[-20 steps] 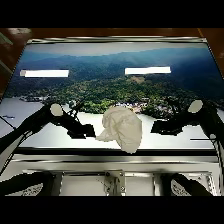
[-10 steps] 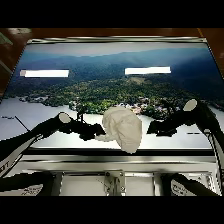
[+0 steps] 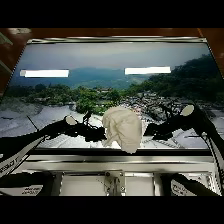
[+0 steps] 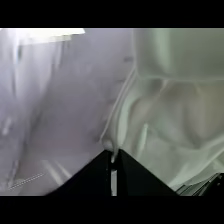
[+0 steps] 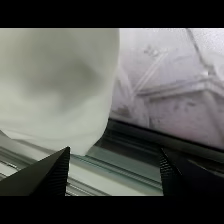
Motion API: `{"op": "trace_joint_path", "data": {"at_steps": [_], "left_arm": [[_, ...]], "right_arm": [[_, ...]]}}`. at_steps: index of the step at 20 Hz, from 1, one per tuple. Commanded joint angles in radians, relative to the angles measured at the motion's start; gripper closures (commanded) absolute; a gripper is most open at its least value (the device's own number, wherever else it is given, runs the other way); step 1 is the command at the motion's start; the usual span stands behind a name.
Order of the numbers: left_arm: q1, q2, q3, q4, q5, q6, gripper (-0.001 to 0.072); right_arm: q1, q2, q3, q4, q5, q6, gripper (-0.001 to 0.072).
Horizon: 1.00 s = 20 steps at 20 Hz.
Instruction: Fold the shirts.
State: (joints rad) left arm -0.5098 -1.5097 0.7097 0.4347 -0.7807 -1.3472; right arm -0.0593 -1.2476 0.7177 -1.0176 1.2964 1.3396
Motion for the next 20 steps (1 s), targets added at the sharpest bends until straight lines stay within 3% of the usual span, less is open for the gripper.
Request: {"op": "trace_joint_path", "data": {"at_steps": [1,9,17,18,20], "left_arm": [[0.000,-0.003,0.001,-0.017,-0.020,0.031,0.0669],[0.019,0.033,0.001,0.006,-0.027,0.039,0.0671],[0.069,0.091,0.002,0.020,-0.051,0.053,0.0671],[0.069,0.093,0.002,0.020,-0.050,0.053,0.0671],[0.069,0.100,0.002,0.021,-0.046,0.070,0.0671]], "right_arm": [[0.001,0.000,-0.072,0.081,-0.061,-0.015,0.0040],[0.010,0.000,-0.123,0.138,-0.087,-0.027,0.0041],[0.198,-0.092,-0.123,0.131,-0.175,-0.008,0.0045],[0.208,-0.092,-0.123,0.140,-0.209,0.001,0.0150],[0.219,-0.092,-0.123,0.171,-0.270,0.013,0.0479]]}}
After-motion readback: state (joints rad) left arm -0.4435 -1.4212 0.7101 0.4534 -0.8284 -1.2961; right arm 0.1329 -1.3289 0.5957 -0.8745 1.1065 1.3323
